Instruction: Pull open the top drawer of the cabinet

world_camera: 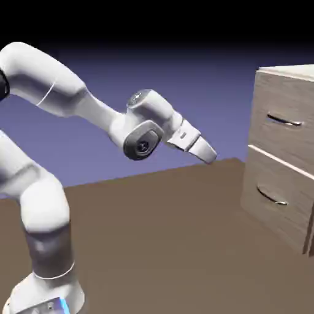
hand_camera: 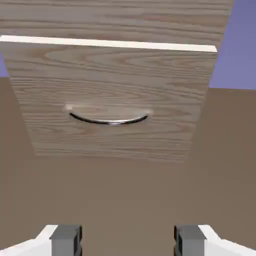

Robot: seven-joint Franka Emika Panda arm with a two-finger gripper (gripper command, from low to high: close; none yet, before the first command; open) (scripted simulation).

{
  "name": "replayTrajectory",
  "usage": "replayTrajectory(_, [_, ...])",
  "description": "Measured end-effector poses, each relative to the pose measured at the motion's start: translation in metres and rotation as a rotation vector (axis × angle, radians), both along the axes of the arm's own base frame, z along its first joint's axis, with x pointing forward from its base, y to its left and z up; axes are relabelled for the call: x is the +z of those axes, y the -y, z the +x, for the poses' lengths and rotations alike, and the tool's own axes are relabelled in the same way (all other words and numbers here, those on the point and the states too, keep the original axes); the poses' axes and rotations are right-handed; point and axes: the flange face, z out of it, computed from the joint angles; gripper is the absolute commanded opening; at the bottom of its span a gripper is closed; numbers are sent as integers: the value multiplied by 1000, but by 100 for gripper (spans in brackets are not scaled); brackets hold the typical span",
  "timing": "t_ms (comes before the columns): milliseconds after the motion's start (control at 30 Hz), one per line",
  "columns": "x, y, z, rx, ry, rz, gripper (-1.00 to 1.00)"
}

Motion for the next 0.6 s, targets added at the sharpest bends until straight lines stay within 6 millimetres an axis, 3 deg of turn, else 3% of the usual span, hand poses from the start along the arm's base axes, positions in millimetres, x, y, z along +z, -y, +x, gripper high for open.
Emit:
replayTrajectory(300, [106, 40, -19, -62, 203, -81, 0])
replayTrajectory(600, [192, 37, -53, -66, 395, -225, 0])
